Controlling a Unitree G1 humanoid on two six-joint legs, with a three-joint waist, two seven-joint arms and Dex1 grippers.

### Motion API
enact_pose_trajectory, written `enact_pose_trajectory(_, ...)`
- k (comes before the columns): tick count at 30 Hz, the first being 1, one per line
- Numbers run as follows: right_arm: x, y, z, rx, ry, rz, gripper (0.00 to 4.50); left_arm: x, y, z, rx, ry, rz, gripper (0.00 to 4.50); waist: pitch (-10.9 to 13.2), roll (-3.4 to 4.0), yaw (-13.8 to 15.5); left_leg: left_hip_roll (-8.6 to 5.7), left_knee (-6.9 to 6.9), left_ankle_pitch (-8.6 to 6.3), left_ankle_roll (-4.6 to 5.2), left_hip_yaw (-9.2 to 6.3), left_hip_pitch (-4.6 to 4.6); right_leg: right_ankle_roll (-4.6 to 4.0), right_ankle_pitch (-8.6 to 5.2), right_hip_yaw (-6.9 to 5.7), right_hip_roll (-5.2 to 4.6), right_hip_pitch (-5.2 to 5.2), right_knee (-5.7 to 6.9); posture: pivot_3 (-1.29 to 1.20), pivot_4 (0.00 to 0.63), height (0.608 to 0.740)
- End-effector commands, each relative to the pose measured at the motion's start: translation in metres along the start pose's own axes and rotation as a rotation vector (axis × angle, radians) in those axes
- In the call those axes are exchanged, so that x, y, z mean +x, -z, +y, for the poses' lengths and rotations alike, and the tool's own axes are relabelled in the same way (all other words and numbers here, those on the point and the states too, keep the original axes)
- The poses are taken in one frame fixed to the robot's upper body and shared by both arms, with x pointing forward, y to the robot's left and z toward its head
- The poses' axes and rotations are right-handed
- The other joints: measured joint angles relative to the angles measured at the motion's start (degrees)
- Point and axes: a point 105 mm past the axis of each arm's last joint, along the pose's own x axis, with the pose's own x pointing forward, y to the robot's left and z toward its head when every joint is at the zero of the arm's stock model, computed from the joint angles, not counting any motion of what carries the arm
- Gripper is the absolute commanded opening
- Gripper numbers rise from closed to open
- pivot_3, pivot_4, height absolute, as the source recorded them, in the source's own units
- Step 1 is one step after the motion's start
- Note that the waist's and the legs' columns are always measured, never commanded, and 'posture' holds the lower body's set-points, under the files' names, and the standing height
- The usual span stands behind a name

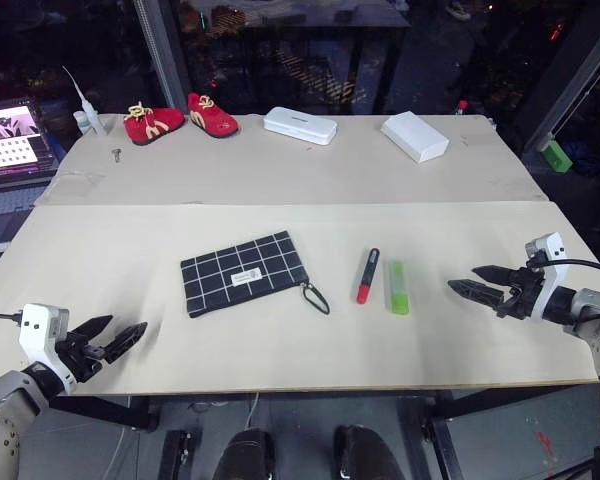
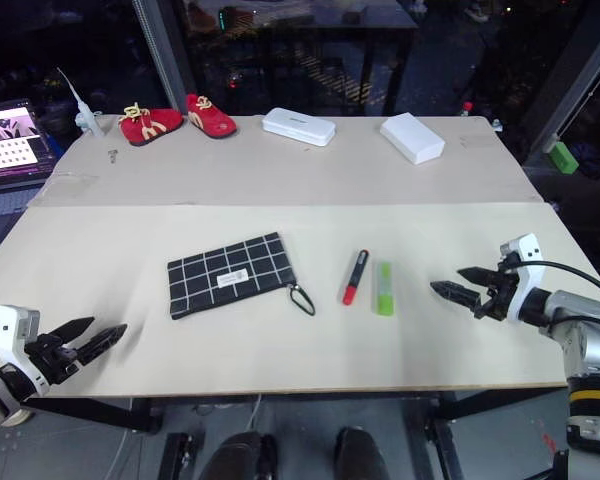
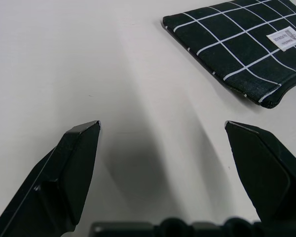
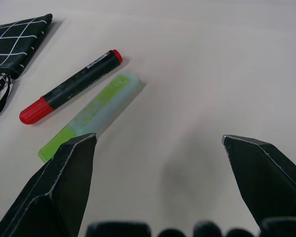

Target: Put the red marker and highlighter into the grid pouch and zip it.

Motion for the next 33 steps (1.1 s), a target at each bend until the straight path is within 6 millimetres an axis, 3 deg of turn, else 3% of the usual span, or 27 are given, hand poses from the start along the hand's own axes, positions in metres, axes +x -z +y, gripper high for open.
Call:
enact_pose_trajectory(1, -0.001, -0.013, -0.003, -0.032, 0.018, -0.050, 4.50, -0.001, -0.021, -0.004, 0.004, 0.052, -0.077, 4.36, 0.00, 0.00, -0.02, 0.00, 0.00, 0.00, 0.00, 0.00, 0.00, 0.00, 0.00, 0.00, 0.00, 0.00, 0.00, 0.00, 0.150, 0.740)
enact_pose_trajectory(5, 0.002, -0.013, -0.009, -0.018, 0.070, -0.086, 4.50, 0.004, -0.033, -0.008, 0.067, 0.149, -0.117, 4.36, 0.00, -0.01, 0.03, 0.02, 0.01, 0.01, -0.01, 0.00, 0.02, -0.01, 0.00, -0.03, 0.05, 0.02, 0.02, 0.00, 0.150, 0.740)
enact_pose_trajectory(7, 0.003, -0.016, -0.010, -0.017, 0.083, -0.104, 3.69, 0.006, -0.032, -0.006, 0.143, 0.149, -0.108, 4.50, 0.00, 0.01, 0.01, 0.00, 0.01, 0.01, -0.01, 0.02, 0.02, -0.01, 0.00, -0.02, 0.04, 0.01, 0.02, 0.00, 0.150, 0.740)
enact_pose_trajectory(10, 0.003, -0.023, -0.006, -0.025, 0.058, -0.141, 2.68, 0.010, -0.030, -0.002, 0.395, 0.156, -0.047, 4.50, 0.00, 0.01, 0.00, -0.06, 0.00, 0.00, -0.01, 0.04, -0.01, 0.00, -0.01, -0.01, 0.02, -0.01, 0.01, 0.00, 0.150, 0.740)
enact_pose_trajectory(15, 0.007, -0.026, 0.001, -0.043, 0.021, -0.141, 0.92, 0.016, -0.039, -0.003, 0.517, 0.183, -0.060, 4.50, 0.00, 0.02, 0.01, -0.01, 0.00, 0.00, -0.01, 0.04, -0.01, -0.01, 0.00, -0.02, 0.00, -0.01, -0.01, 0.00, 0.150, 0.740)
enact_pose_trajectory(16, 0.008, -0.027, 0.003, -0.047, 0.013, -0.141, 0.73, 0.016, -0.039, -0.004, 0.536, 0.191, -0.054, 4.50, 0.00, 0.02, 0.01, -0.01, 0.00, 0.00, -0.01, 0.04, -0.01, -0.01, 0.00, -0.02, 0.00, 0.00, 0.00, 0.00, 0.150, 0.740)
enact_pose_trajectory(18, 0.017, -0.035, 0.017, -0.064, -0.054, -0.147, 0.09, 0.018, -0.036, -0.005, 0.612, 0.220, -0.013, 4.50, 0.00, 0.02, -0.14, 0.01, 0.00, 0.00, -0.01, 0.05, -0.01, -0.01, 0.00, -0.02, 0.00, -0.02, 0.01, 0.00, 0.150, 0.740)
enact_pose_trajectory(21, 0.035, -0.047, 0.038, -0.077, -0.126, -0.146, 0.09, 0.021, -0.032, -0.005, 0.692, 0.249, 0.021, 4.50, 0.00, 0.02, -0.71, 0.07, 0.00, 0.00, -0.01, 0.08, 0.00, -0.01, 0.00, -0.02, 0.03, -0.04, 0.03, 0.00, 0.150, 0.740)
enact_pose_trajectory(25, 0.069, -0.069, 0.091, -0.106, -0.313, -0.168, 0.09, 0.025, -0.024, -0.003, 0.819, 0.295, 0.062, 4.50, 0.00, 0.03, -0.95, 0.17, 0.00, -0.01, -0.02, 0.12, 0.04, -0.05, 0.02, -0.02, 0.08, -0.07, 0.08, 0.00, 0.150, 0.740)
enact_pose_trajectory(28, 0.104, -0.072, 0.126, -0.199, -0.370, -0.144, 0.09, 0.033, -0.016, -0.007, 0.862, 0.355, 0.089, 4.50, 0.00, 0.04, -0.67, 0.21, 0.00, -0.02, -0.05, 0.11, 0.00, -0.08, 0.01, -0.10, 0.10, -0.13, 0.14, 0.00, 0.150, 0.740)
enact_pose_trajectory(33, 0.156, -0.065, 0.162, -0.286, -0.351, -0.069, 0.09, 0.047, -0.014, -0.012, 0.915, 0.406, 0.083, 4.50, 0.00, 0.05, -0.19, 0.13, 0.01, -0.03, -0.08, 0.11, -0.14, -0.09, 0.01, -0.24, 0.01, -0.24, 0.25, 0.00, 0.150, 0.740)
